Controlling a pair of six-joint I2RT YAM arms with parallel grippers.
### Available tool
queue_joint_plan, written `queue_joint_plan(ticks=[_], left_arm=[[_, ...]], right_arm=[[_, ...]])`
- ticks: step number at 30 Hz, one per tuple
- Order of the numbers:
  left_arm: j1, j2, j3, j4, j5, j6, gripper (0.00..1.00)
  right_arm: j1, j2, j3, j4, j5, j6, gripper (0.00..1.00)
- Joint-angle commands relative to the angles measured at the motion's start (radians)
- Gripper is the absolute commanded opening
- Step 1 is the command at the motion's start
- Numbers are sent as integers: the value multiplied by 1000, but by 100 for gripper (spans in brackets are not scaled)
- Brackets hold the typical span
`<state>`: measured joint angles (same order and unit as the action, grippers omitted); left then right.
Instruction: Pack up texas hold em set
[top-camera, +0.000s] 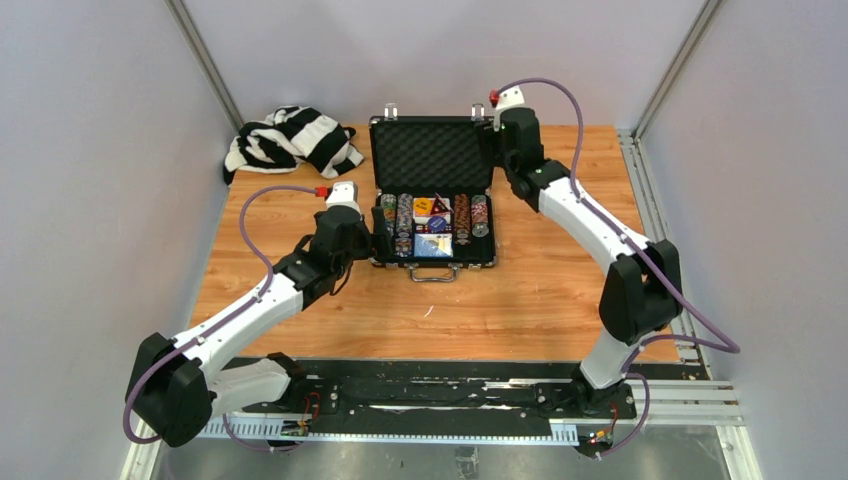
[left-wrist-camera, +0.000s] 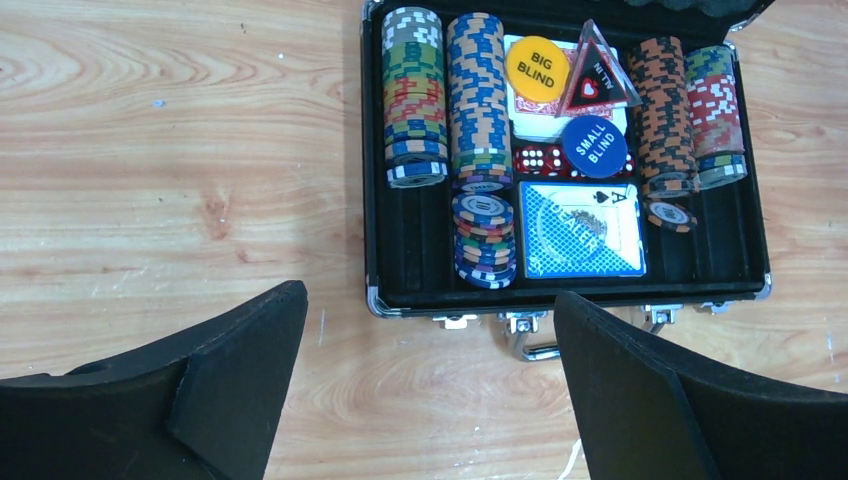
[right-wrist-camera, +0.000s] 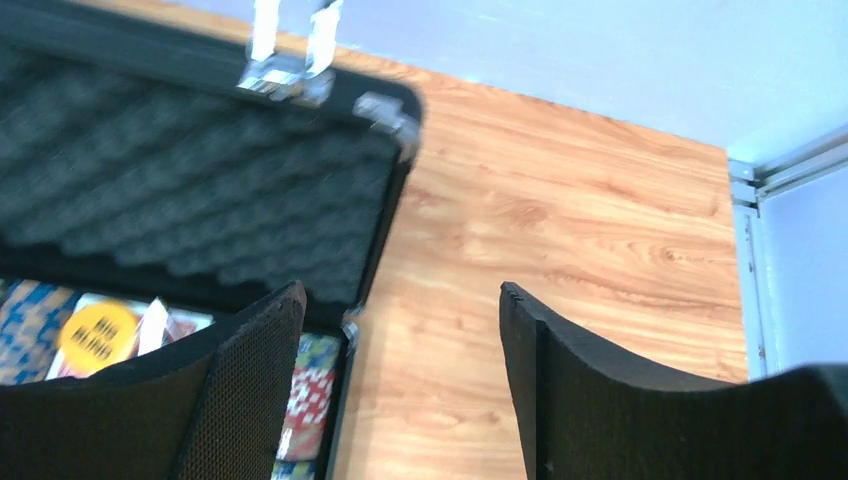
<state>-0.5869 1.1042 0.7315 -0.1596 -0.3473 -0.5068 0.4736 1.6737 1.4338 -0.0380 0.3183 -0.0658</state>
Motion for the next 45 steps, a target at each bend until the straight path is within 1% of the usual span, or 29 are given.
queue_joint_plan(ticks=[1,4,7,9,10,11,12,13,17,20,23,28,30,32,36,41,45], left_arm=[[-8,5,23,0,-36,20,98],[-8,-4,18,-7,-38,26,98],[-9,-5,14,-7,-38,31,98],[-8,2,15,-9,-36,35,98],[-8,8,14,-11,-36,37,98],[-8,10,14,-12,-37,38,98],[-8,14,14,-12,-36,39,98],[-8,15,14,-12,-36,40,98],[-8,24,13,-2,-23,44,98],[-8,27,12,2,-15,45,98],[-8,27,7,8,-11,44,98],[-8,18,-3,16,-5,36,98],[-8,19,-2,21,-1,35,98],[-8,25,1,25,3,33,98],[-8,34,9,22,7,32,98],[-8,22,1,11,-19,32,98],[-8,25,-7,4,-42,40,98]], right_arm=[[-63,86,122,40,0,23,69],[-80,167,224,10,-22,5,66],[-88,246,323,-6,-36,-11,58],[-90,280,366,-21,-38,-14,51],[-90,288,379,-26,-39,-12,45],[-90,291,382,-30,-39,-8,37],[-90,289,381,-27,-42,-2,30],[-90,286,376,-26,-46,2,26],[-92,274,355,-13,-48,-3,20],[-93,269,342,-13,-44,-18,9],[-94,249,316,-11,-45,-15,2],[-93,147,228,37,-146,17,1],[-93,120,225,45,-203,32,1],[-93,126,257,50,-250,39,1],[-93,208,400,7,-303,51,1],[-93,407,665,-109,-363,53,1],[-92,535,829,-158,-425,74,1]])
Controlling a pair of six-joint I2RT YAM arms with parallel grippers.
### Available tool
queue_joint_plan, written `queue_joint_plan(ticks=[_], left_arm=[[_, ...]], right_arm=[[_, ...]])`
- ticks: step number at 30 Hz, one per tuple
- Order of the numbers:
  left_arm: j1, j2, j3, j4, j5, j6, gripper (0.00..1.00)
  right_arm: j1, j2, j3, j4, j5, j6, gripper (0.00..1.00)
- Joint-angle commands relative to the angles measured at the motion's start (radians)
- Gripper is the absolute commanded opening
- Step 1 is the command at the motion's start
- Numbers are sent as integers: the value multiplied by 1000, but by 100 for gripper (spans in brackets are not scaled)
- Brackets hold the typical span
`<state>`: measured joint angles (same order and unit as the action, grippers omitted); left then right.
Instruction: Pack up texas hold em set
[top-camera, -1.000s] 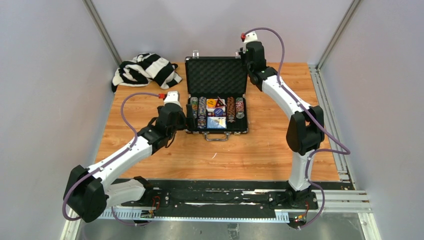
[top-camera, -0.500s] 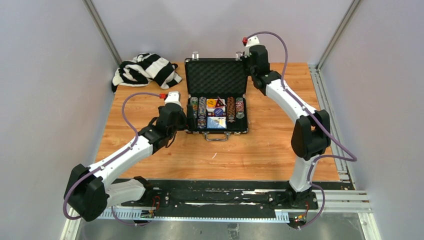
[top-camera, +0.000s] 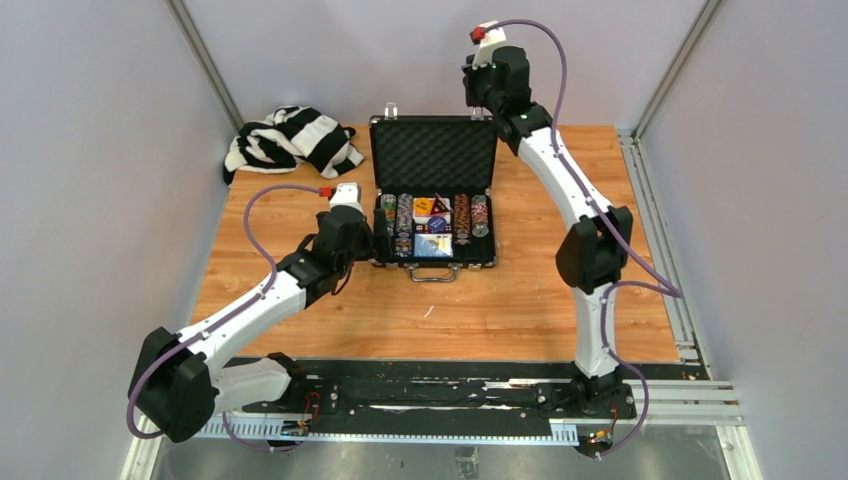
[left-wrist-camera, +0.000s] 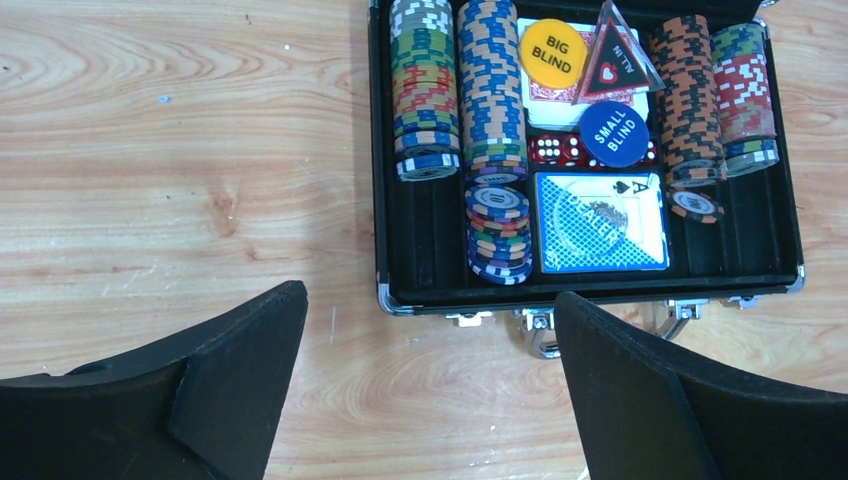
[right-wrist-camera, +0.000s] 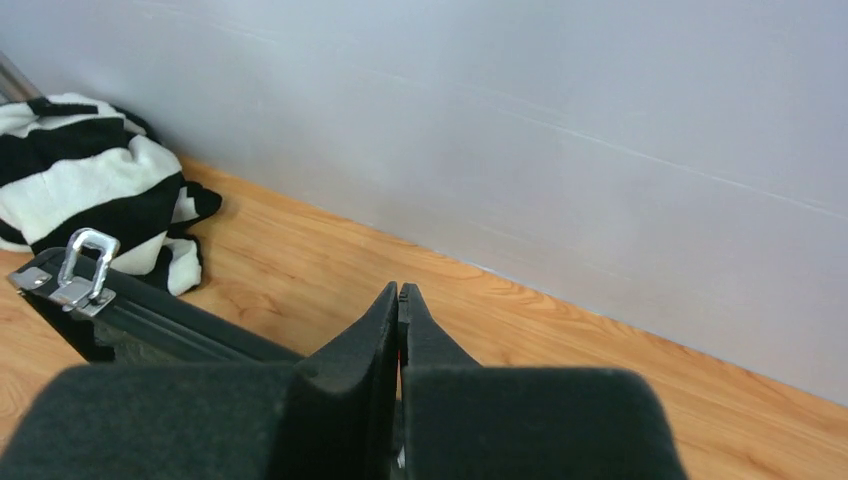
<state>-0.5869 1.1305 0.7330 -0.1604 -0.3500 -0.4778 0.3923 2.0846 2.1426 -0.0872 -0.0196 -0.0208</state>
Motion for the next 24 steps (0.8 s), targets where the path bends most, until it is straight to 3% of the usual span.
queue_joint_plan(ticks=[1,7,17,24], left_arm=[[-8,2,-8,1,-41,13,98],[-8,14,-11,-2,-39,0,98],[-8,15,-29,14,-31,1,98],[-8,2,-45,21,-24,1,98]], right_arm=[[-12,149,153,-114,-102,37,1],[-9,234,206,-127,-151,64,1],[-3,178,102,-145,-198,72,2],[7,125,160,-422,-278,59,3]])
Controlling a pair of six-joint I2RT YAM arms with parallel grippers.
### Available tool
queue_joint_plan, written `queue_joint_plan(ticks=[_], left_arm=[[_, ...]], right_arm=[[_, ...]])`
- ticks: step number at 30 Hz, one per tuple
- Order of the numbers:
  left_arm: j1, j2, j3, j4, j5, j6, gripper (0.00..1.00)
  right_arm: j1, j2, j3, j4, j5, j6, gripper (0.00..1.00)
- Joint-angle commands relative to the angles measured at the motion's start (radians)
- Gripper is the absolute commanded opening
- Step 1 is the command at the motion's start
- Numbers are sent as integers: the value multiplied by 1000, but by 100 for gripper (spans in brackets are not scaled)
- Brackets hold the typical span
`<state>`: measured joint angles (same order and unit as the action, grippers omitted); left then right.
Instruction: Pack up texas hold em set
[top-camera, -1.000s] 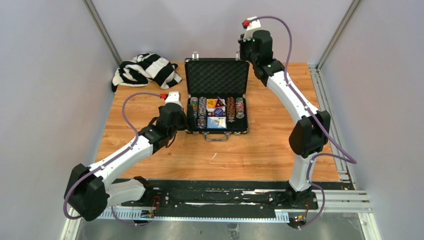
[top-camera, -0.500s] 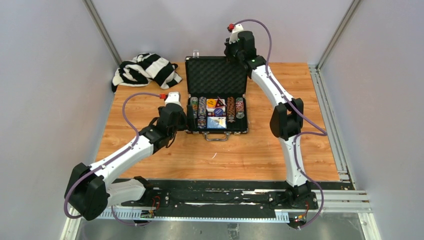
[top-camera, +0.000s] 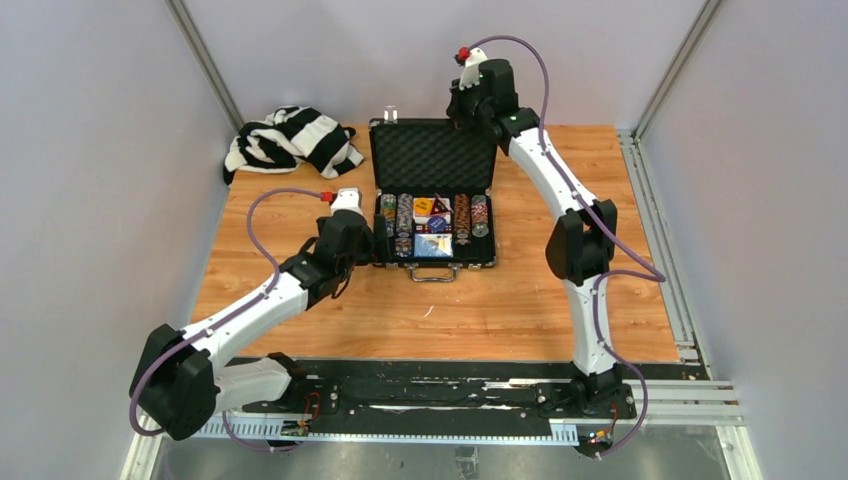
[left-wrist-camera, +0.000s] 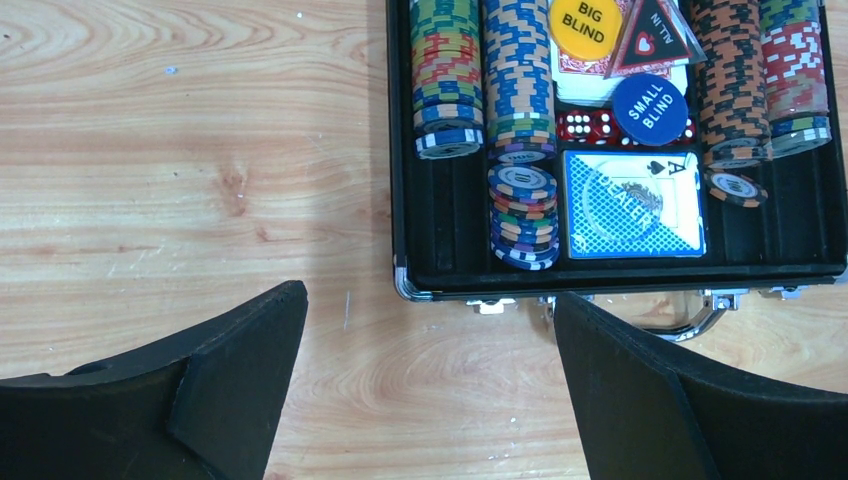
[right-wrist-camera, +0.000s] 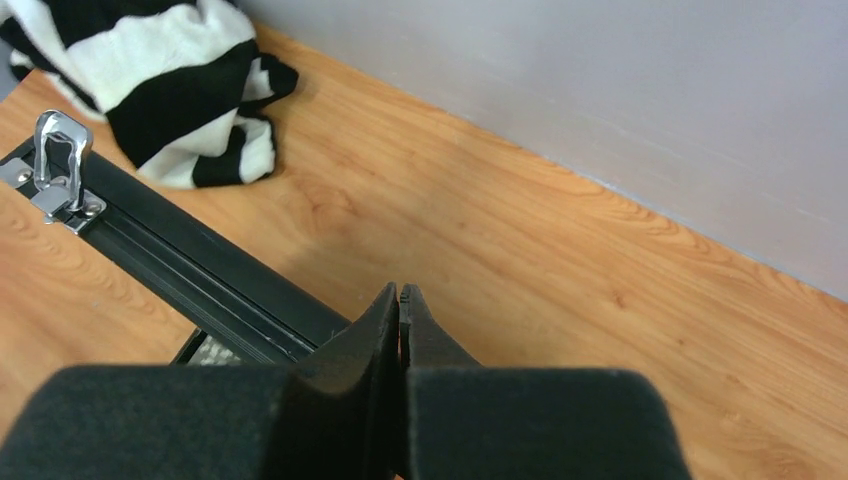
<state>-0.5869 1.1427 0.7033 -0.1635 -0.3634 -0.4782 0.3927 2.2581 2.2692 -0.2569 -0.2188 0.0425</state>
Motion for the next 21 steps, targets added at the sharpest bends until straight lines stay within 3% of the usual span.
queue_joint_plan(ticks=[1,11,14,18,21], left_arm=[[-8,-12,-18,23,-8,1,98],[-8,-119,-32,-8,43,2,99],[-32,-347,-52,-42,62,-20,95],[-58,-720,-93,-57,5,-63,84],[-58,-805,-112,-59,-34,-47,81]], right_arm=[[9,-62,28,-283,-96,-8,3],[91,-413,-355,-353,-70,-78,1],[125,-637,-554,-303,-35,-32,1],[165,-1015,-994,-32,8,68,4],[166,-1179,-1152,45,12,98,3]])
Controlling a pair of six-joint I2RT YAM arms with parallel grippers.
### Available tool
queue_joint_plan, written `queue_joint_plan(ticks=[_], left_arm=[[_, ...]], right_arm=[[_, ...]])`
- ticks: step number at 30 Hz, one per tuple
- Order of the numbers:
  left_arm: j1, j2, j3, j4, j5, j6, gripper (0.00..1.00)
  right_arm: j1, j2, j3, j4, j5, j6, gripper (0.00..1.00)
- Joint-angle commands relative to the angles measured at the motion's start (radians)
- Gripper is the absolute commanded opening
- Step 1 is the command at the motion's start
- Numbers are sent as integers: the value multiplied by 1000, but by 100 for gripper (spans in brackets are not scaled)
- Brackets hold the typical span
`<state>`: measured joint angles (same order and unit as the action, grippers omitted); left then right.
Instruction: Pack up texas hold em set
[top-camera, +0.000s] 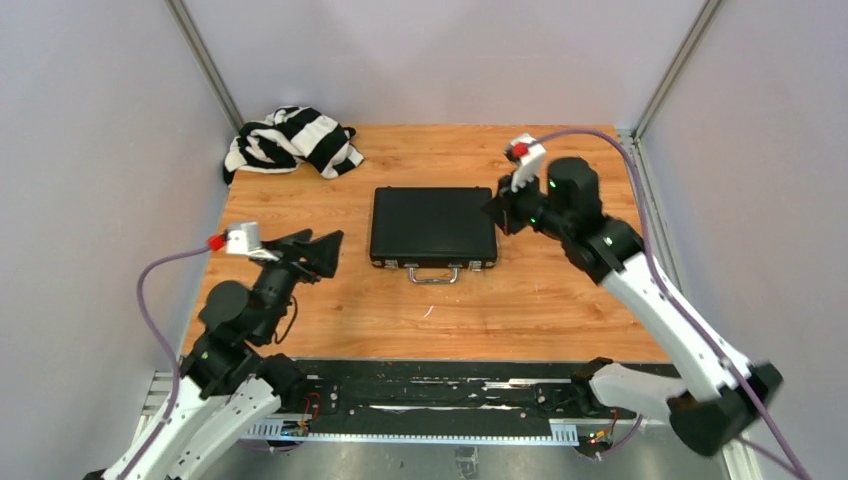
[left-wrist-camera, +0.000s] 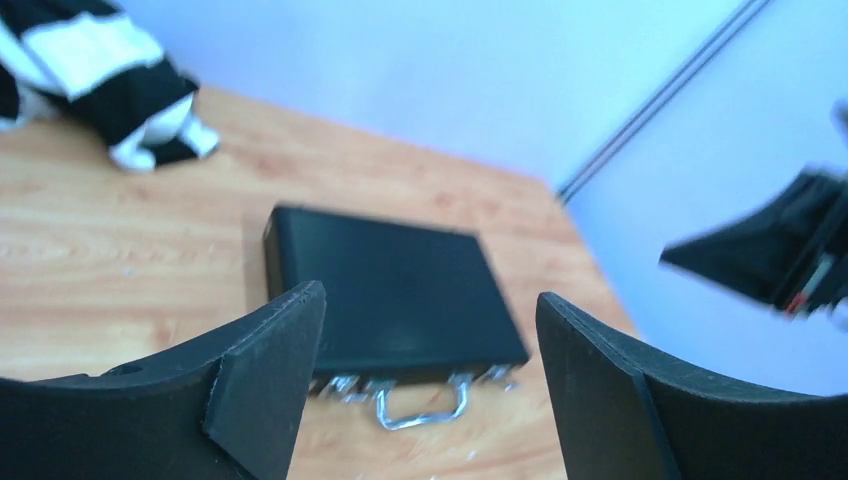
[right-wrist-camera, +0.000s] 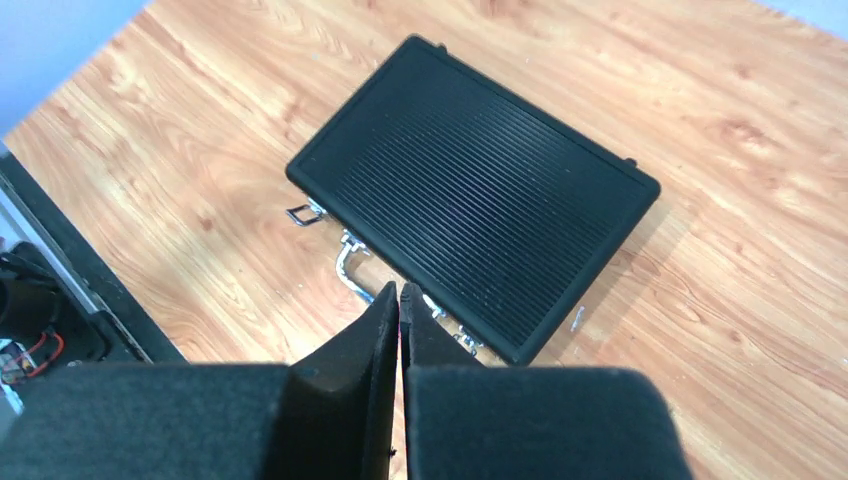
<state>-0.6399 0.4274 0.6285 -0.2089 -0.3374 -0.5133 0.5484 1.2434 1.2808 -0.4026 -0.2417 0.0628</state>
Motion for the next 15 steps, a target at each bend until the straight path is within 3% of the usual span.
queue_joint_plan(ticks=[1,4,9,15], left_arm=[[-5,-74,-43,-6,-50,-8,81],[-5,54,-74,100,44,-6,84],[-5,374,-86,418,211,-35,84],[-5,713,3,573,207,52,85]], right_arm=[[11,-194,-197,192,44,79,1],[13,-229,-290,208,19,99,1],[11,-260,-470,415,-12,160,1],[11,-191,-605,577,-18,199,1]])
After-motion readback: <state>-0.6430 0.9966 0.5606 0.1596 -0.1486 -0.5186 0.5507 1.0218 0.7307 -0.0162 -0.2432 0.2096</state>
